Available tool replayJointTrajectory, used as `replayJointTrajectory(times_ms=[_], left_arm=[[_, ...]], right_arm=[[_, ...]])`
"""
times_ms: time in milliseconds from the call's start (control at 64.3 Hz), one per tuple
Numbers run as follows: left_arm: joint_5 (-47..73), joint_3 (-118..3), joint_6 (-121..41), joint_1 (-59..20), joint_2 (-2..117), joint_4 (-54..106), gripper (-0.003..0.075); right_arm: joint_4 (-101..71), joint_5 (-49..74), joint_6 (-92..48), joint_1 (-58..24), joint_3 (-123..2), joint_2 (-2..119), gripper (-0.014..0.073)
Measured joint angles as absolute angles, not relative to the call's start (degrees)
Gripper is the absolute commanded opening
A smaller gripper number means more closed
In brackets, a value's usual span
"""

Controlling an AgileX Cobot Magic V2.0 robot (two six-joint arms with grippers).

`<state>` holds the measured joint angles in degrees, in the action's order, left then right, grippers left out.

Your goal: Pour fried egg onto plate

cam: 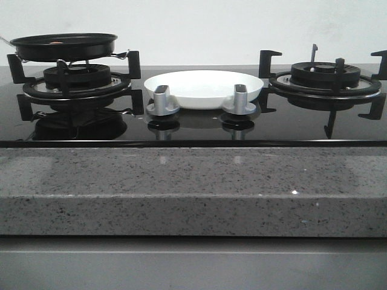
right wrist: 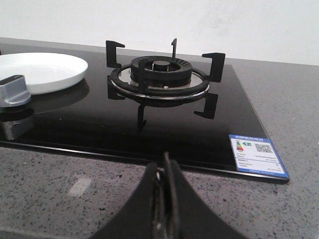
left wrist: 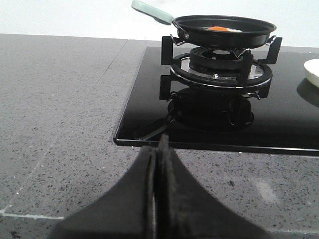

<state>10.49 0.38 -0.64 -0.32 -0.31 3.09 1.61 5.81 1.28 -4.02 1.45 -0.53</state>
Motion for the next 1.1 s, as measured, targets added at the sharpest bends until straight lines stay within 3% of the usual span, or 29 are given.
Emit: replayJointTrajectory(times_ms=[1105], left_arm=[[9.6,0.4,-0.6,-0.3,-0.3,3.1,-0.0019]], right_arm=[[1.6,5.8,1.3,-4.0,1.4,-0.5,-0.006]])
